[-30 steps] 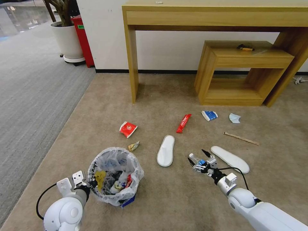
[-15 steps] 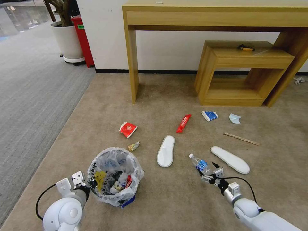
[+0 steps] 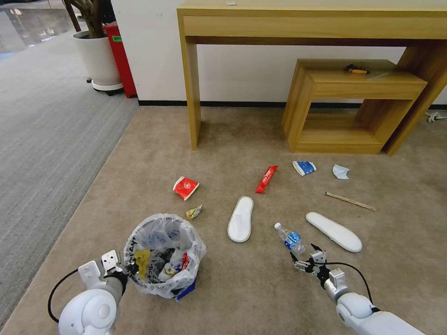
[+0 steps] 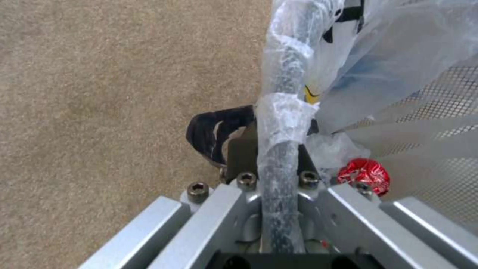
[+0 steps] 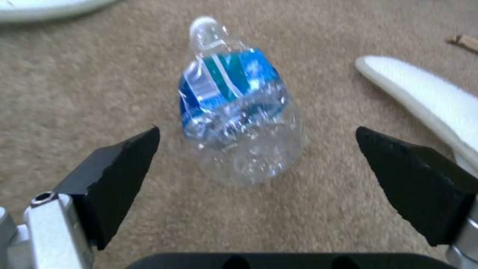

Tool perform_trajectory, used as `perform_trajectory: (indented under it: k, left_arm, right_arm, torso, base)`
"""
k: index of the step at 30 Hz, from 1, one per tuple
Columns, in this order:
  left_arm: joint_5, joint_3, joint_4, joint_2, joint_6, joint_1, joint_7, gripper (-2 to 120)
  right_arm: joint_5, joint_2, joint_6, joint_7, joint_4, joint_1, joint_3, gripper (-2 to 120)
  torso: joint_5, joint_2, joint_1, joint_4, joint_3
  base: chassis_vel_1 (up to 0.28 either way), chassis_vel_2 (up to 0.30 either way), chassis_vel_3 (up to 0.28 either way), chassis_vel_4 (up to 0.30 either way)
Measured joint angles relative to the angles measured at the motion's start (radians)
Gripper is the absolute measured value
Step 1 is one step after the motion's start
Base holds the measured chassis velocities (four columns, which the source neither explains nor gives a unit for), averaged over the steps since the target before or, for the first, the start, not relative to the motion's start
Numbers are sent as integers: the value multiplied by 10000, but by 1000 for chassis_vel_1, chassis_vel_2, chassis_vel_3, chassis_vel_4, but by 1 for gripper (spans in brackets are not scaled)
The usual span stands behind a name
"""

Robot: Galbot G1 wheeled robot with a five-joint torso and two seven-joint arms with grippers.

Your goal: Pick up the trash bin and place the garbage on the floor into it.

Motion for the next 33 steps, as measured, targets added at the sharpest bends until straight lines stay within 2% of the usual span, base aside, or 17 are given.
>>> perform_trajectory:
  k: [11,19,23,30,33]
  left_arm:
    - [25,-66,-179,-67,1,140,-8,0]
    - [33,-69,-326,-127,0,171,-20,0]
    - [51,-63,-410,-166,0,228,-25,0]
    - [41,-115,-749,-171,-4,398,-43,0]
    - [49,-129,-808,-184,-6,446,-50,0]
  right_arm:
    - [87,448,-93,-343,-1053,667,-137,100]
    - [98,650,-120,-480,-1374,1026,-288,98]
    - [82,784,-126,-569,-1591,1222,-354,93]
    - [93,1110,-36,-719,-1930,1364,-359,72]
    - [115,1168,-13,-751,-1942,1351,-337,71]
  torso:
    - [4,-1,0,1,0]
    - [2,0,0,0,-1]
    - [2,0,0,1,-1]
    - [3,-1,0,0,-1]
    - [2,0,0,2,-1]
  base:
    - [0,0,0,0]
    - [0,0,0,0]
    - [0,0,0,0]
    - [0,0,0,0]
    - [0,0,0,0]
